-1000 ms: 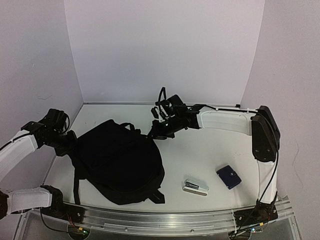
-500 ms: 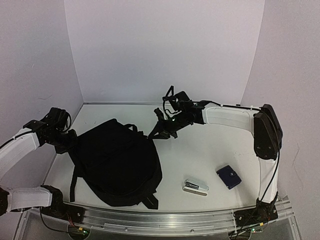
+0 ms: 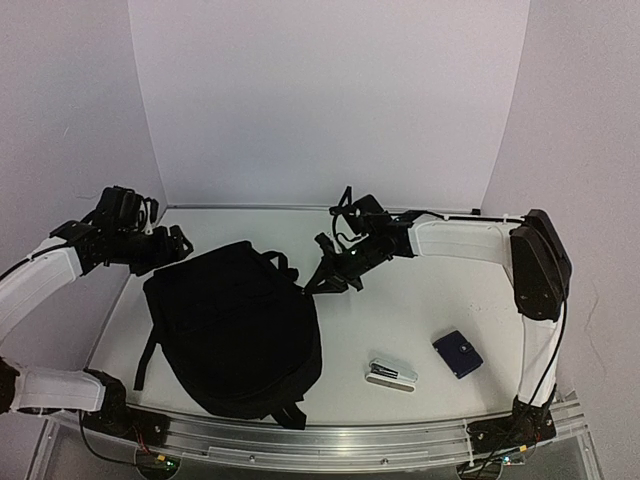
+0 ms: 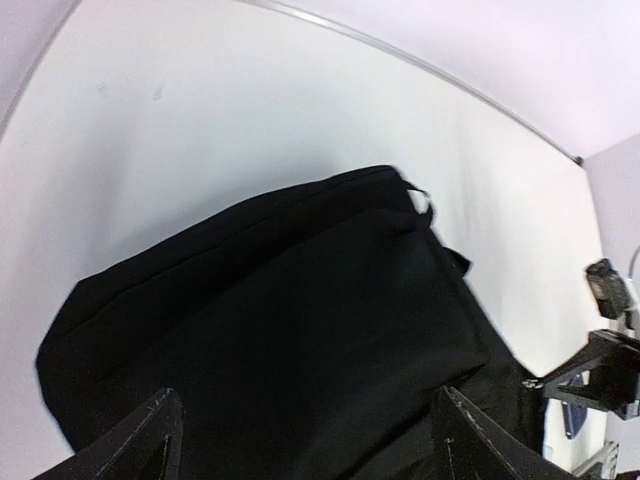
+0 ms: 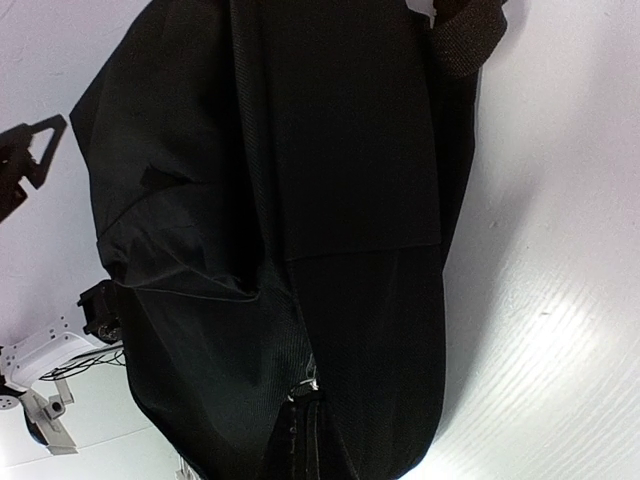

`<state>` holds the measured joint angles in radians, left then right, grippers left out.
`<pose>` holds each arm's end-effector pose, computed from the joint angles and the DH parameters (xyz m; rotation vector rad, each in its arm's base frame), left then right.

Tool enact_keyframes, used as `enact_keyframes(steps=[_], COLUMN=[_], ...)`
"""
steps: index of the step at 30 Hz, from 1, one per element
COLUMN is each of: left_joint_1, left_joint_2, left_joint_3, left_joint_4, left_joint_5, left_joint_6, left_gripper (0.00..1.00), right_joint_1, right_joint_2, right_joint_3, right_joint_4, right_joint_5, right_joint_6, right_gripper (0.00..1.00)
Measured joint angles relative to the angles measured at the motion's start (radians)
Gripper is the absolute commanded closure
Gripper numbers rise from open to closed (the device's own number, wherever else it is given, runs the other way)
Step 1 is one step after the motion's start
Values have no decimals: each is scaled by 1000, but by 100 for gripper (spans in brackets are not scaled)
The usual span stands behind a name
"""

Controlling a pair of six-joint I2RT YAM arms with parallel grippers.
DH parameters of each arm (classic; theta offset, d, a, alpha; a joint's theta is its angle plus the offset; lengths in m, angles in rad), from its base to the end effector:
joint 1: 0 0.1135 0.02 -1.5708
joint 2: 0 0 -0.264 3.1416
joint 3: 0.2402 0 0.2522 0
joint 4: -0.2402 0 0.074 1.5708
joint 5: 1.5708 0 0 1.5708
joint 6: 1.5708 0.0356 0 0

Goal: Pack the student bag
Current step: Zip the student bag at the center of the board.

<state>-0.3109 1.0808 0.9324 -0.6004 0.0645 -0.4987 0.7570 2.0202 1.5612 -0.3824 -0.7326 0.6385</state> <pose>0.2155 -0.0717 0.2950 -0.1888 2.3599 -0.4765 0.3092 0.3248 0.2216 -0.5489 2.6444 1.4410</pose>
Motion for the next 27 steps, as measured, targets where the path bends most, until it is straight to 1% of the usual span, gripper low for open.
enact_keyframes(steps=[2,5,8,11,14,19,24,27], left_joint_1=[-70,-194,-295,-368,-400,-405,-417,-419], left_joint_2=[63,203,338,433,512,648,727,760], left_joint_3=[54,161,244,299,372,495,509,517], left_joint_4=[48,90,112,109,68,3,-29,-49], left_joint_5=[13,7,-35,-102,-129,-148,-119,-111], left_joint_6=[-6,-31,-56,-70,-90,-135,-184,-204], left_gripper=[13,13,12,12,13,14,12,13], right_joint_1=[0,0,0,0,1,1,1,1], right_joint_2=[-2,-4,-5,-5,-5,-12,-18,-19], right_joint_3=[-4,-4,-4,-5,-8,-15,-26,-31], right_joint_4=[0,1,1,1,1,2,8,12], right_joint_5=[8,19,35,42,51,66,77,84], right_joint_6=[-2,-5,-9,-12,-16,-28,-37,-39], right_gripper=[100,100,100,100,100,100,100,100])
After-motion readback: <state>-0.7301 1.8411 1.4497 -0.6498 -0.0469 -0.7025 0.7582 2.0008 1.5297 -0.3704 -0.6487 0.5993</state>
